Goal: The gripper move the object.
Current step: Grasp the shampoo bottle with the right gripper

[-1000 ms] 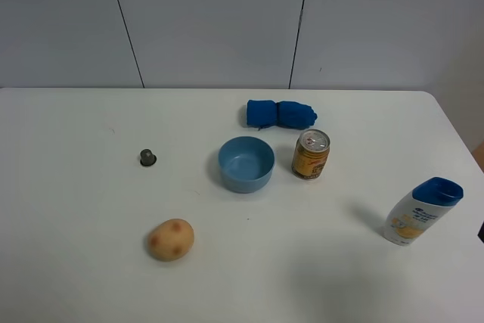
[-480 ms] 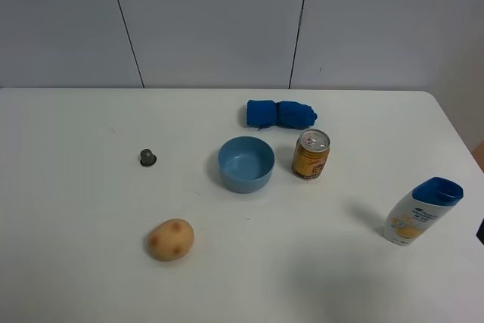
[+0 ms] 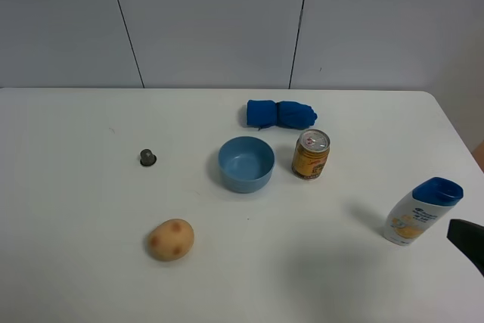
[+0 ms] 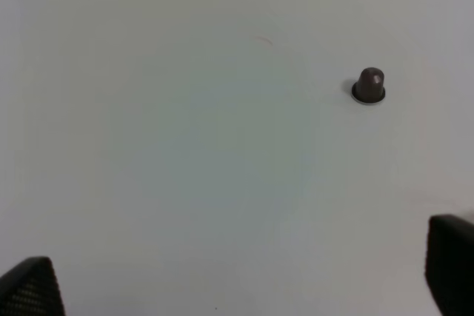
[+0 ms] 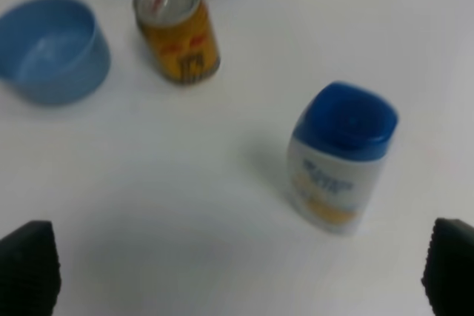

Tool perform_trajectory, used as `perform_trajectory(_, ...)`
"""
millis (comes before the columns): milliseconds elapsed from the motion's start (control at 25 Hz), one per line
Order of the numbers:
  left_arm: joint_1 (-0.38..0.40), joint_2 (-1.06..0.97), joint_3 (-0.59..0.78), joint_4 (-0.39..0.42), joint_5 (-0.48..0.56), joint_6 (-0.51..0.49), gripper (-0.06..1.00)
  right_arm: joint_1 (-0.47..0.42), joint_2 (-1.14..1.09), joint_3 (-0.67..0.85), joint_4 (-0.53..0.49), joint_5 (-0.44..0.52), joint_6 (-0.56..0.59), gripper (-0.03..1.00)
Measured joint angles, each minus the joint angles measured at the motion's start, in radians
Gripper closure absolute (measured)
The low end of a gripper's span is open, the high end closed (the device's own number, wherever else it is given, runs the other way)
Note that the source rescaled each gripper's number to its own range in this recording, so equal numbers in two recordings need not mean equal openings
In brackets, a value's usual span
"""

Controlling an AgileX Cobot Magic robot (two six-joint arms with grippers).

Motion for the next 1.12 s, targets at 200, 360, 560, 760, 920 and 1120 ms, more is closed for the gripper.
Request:
perform_trajectory(200,0.000,0.000,0.000,0.000,0.000,0.000,-0.06,0.000,0.278,-0.166,0.026,0.049,-0.137,-0.03)
perform_trajectory(360,0.000,0.000,0.000,0.000,0.000,0.000,-0.06,0.000,0.427,-0.377,0.022,0.118,-0.179,-0.03)
perform_trajectory(560,0.000,0.000,0.000,0.000,0.000,0.000,-0.06,0.000,0.562,-0.557,0.002,0.146,-0.286,-0.03)
perform_trajectory(760,0.000,0.000,0.000,0.000,0.000,0.000,-0.06,0.000,0.706,-0.574,-0.075,0.147,-0.417,-0.03)
perform_trajectory(920,0.000,0.000,0.000,0.000,0.000,0.000,-0.06,0.000,0.816,-0.574,-0.099,0.145,-0.444,-0.03)
perform_trajectory(1120,0.000,0.000,0.000,0.000,0.000,0.000,-0.06,0.000,0.889,-0.558,-0.097,0.143,-0.539,0.01)
